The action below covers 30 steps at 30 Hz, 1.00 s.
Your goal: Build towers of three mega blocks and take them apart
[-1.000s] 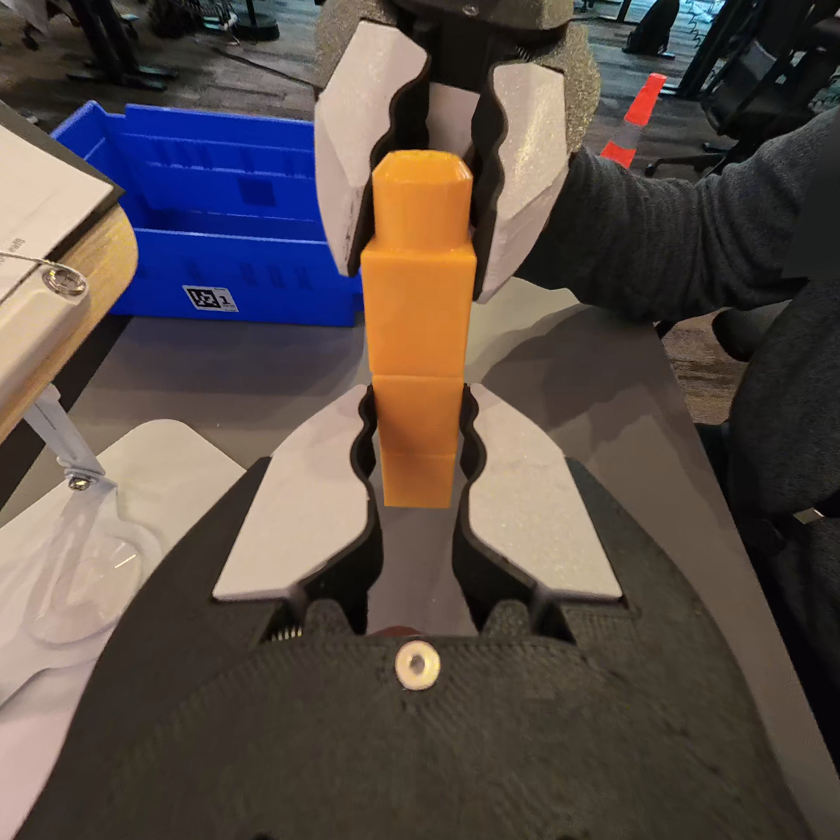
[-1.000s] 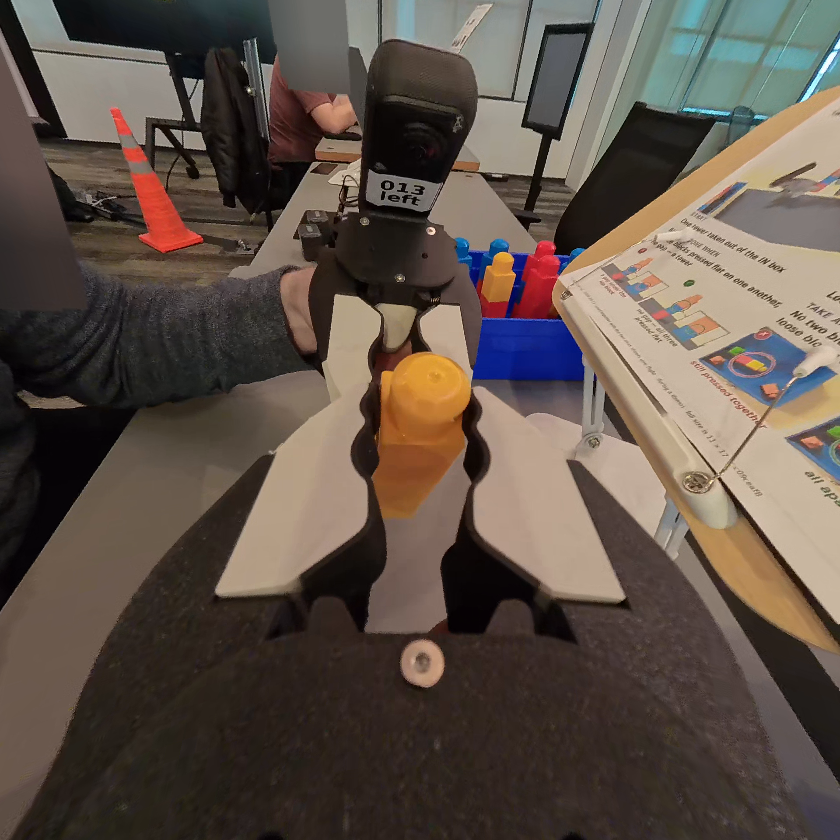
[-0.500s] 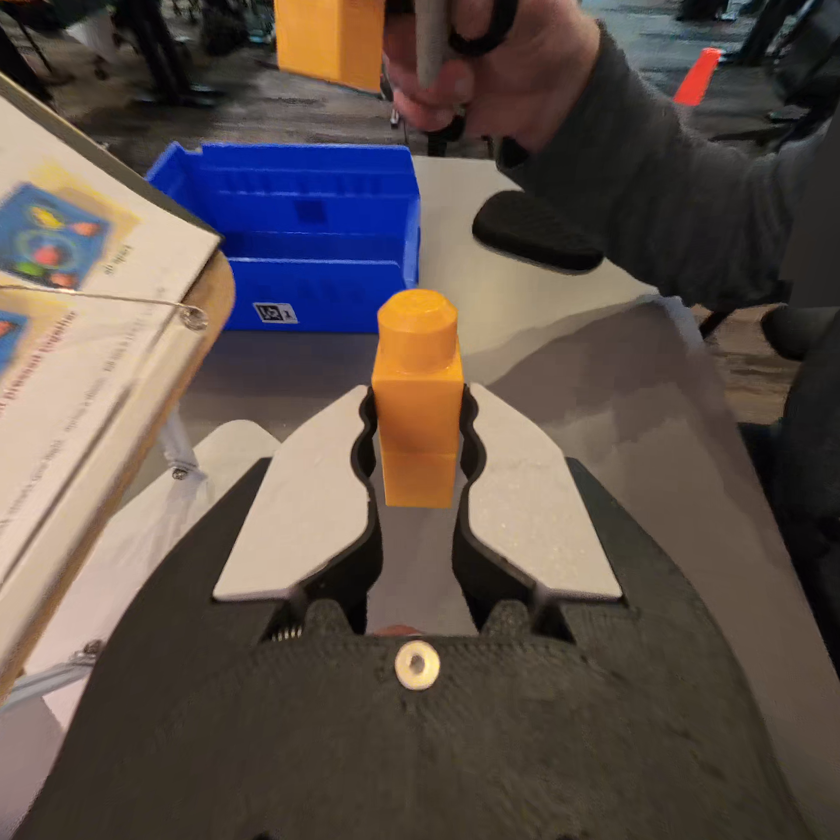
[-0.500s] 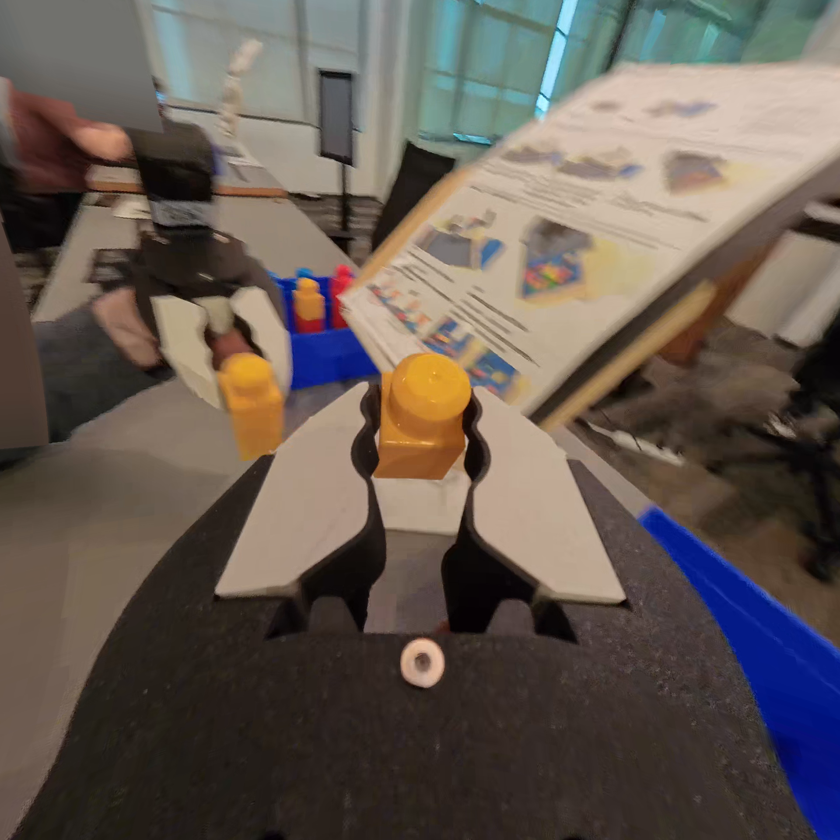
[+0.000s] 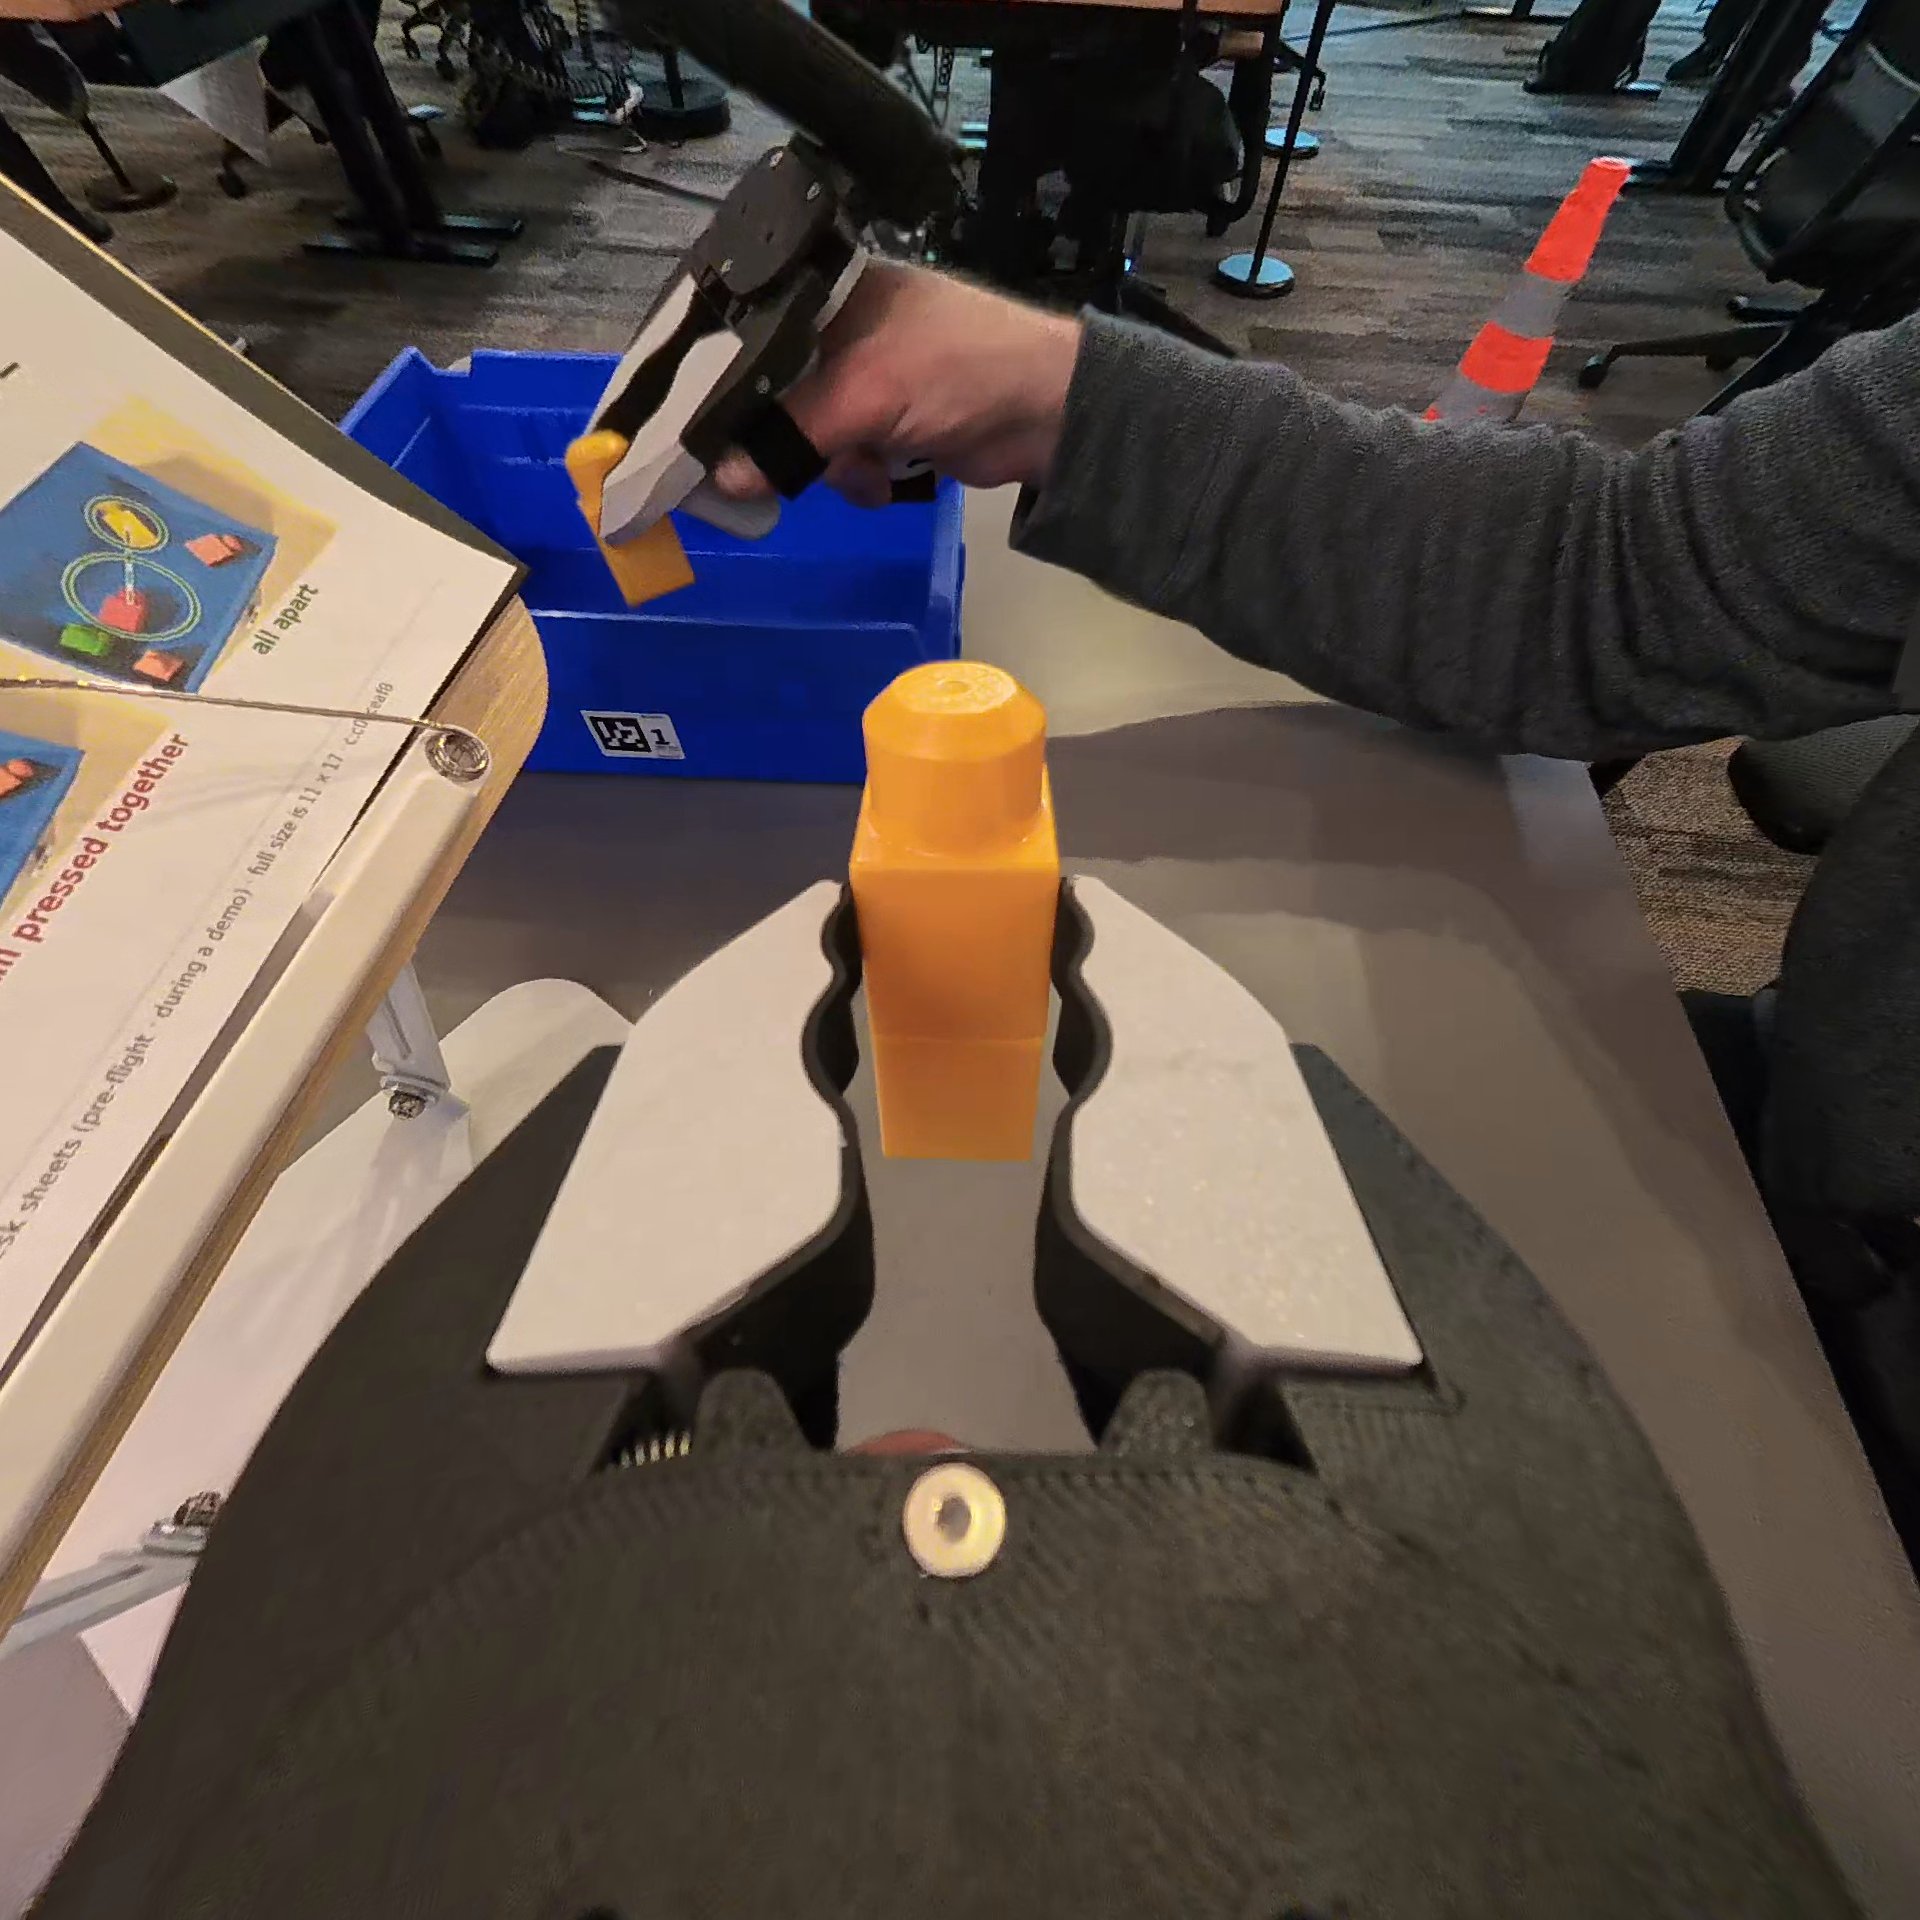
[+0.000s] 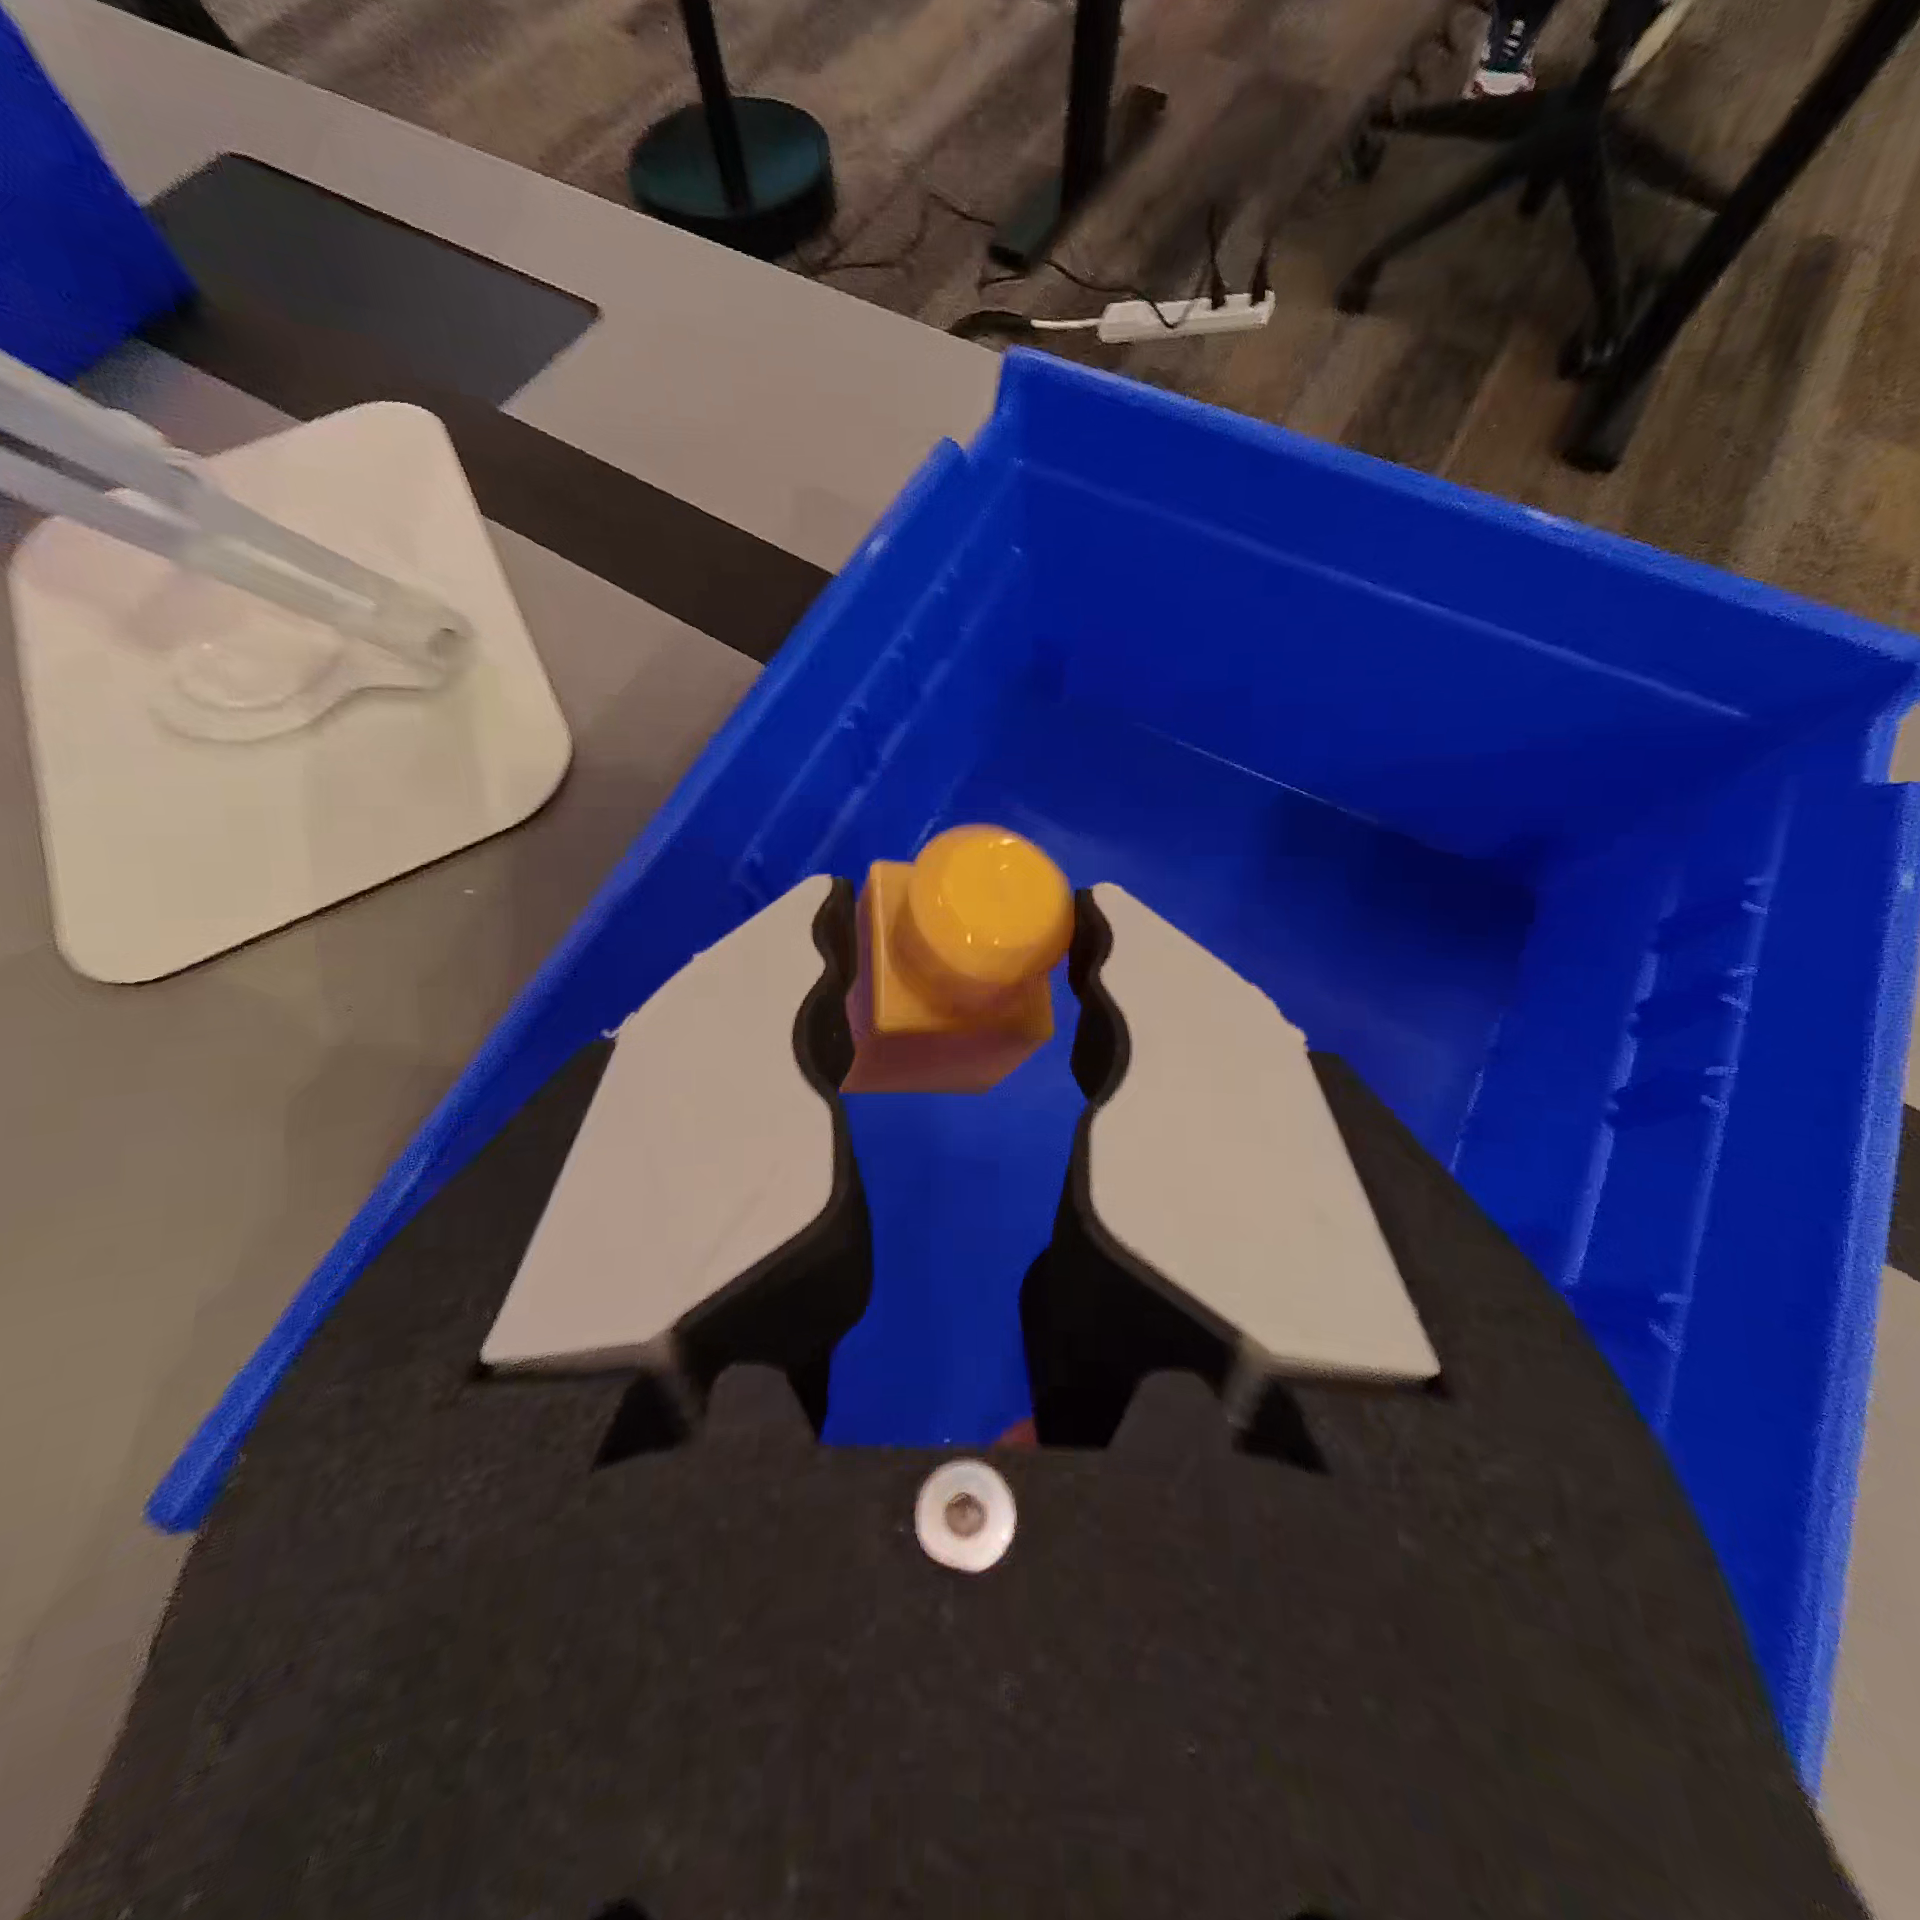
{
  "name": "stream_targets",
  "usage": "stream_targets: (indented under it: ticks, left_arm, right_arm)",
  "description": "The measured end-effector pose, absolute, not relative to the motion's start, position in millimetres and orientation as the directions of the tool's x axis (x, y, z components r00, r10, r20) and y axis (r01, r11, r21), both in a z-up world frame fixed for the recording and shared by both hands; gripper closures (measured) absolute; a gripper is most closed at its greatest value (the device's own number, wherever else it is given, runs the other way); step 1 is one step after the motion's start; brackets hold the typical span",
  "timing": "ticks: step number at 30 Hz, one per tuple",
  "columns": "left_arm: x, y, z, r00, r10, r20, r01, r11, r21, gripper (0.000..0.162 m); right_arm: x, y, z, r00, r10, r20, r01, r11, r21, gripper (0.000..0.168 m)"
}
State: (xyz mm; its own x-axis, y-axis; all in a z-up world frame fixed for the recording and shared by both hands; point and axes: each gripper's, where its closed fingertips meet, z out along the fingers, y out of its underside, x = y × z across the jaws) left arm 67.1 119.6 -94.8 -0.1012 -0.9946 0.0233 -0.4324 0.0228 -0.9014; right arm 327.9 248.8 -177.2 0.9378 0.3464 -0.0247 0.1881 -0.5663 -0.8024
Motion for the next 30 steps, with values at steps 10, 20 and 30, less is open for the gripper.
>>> stream_targets:
  ticks: [10,20,30]
  left_arm:
    - [72,119,-100,-0.106,-0.994,0.039,-0.434,0.011,-0.901,0.127]
    - [81,111,-100,-0.131,-0.991,0.035,-0.427,0.024,-0.904,0.127]
    - [82,106,-95,-0.150,-0.988,0.035,-0.407,0.030,-0.913,0.127]
  right_arm:
    - [295,232,-120,0.890,0.445,0.103,0.283,-0.361,-0.889,0.124]
    - [108,124,-55,0.405,0.910,0.089,0.313,-0.047,-0.949,0.118]
    - [71,112,-67,0.277,0.961,-0.004,0.258,-0.079,-0.963,0.139]
